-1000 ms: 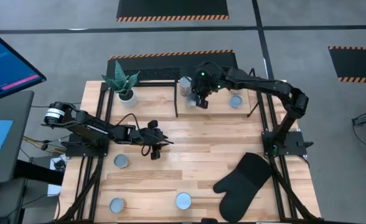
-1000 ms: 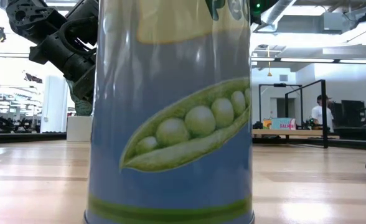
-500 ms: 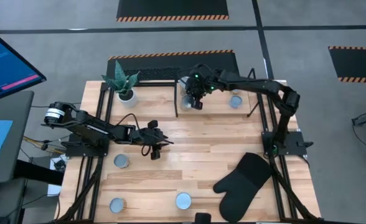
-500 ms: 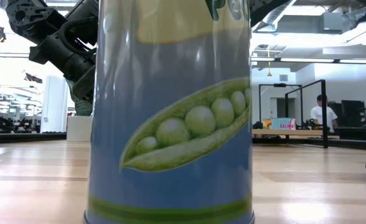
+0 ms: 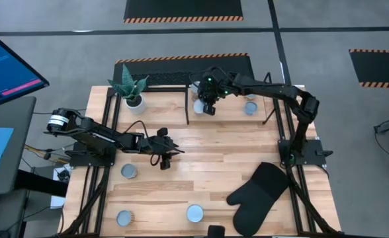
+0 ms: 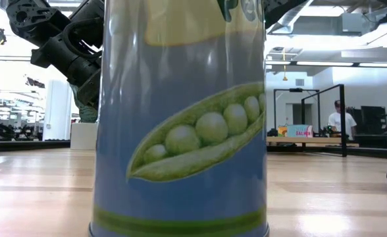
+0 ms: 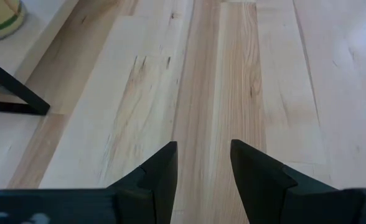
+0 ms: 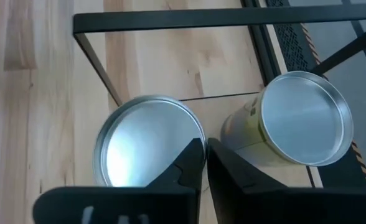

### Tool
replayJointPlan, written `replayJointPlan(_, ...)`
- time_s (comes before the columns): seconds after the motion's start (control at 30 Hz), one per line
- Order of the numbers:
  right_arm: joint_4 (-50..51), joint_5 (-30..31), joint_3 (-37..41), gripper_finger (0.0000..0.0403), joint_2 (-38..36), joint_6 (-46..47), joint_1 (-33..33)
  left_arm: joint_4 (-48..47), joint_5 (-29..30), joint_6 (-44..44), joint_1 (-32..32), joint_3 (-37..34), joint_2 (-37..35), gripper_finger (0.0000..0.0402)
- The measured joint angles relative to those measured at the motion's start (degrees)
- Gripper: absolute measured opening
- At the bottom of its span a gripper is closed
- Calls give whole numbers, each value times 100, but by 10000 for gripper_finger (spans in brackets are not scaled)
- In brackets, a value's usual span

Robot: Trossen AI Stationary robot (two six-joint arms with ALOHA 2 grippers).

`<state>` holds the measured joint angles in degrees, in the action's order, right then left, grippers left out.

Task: Pick and place cans onto a shelf
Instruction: Put the canned corn on the shelf

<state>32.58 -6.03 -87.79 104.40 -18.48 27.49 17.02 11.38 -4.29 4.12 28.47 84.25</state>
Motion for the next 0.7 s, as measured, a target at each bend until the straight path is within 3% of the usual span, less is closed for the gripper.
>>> replayJointPlan(0.5,9,20,0,51,-4,4,68,0,0,-4,0,0,0,140)
replayJointPlan(0.7,767,1026,0,51,-31,39,68,0,0,-76,0,0,0,140)
